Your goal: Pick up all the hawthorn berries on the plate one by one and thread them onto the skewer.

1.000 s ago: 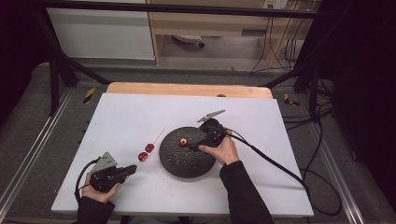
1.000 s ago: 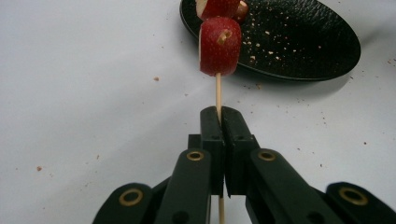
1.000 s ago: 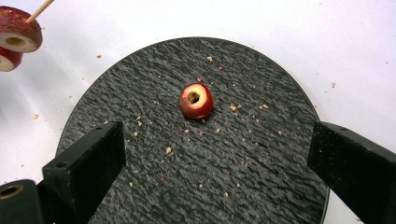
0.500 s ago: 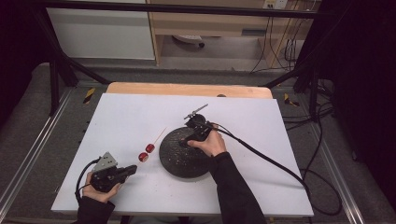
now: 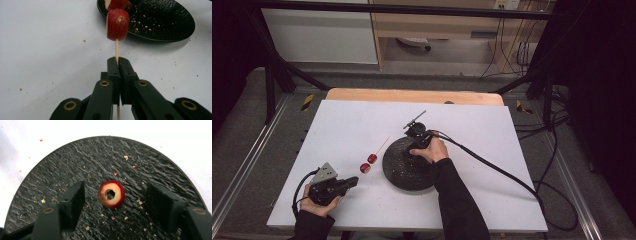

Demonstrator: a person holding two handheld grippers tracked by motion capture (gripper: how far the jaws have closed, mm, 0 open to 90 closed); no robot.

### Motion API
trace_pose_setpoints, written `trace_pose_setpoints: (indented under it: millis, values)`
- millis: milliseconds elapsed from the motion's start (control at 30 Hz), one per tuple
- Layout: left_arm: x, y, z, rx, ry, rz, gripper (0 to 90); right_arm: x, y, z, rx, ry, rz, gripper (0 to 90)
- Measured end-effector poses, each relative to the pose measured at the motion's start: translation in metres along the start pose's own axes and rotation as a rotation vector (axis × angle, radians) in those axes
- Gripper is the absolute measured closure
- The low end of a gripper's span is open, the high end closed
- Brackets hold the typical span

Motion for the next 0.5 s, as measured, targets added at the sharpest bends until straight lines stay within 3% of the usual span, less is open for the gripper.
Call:
trace_pose_setpoints:
  millis: [500]
  values:
    - [-0.0009, 0.0002, 0.0014, 0.004, -0.003, 0.0, 88.0, -0.0043, 0.0003, 0.0057, 0.039, 0.036, -0.003, 55.4]
Point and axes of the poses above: each handheld gripper's, and its own axes: z roughly forward along the jaws, y roughly out of its top, x roughly to its left, the point moved 2 cm from there along z, roughly forward along the jaws, and after that the axes turned 6 degrees about -y, right-handed, at the moved point
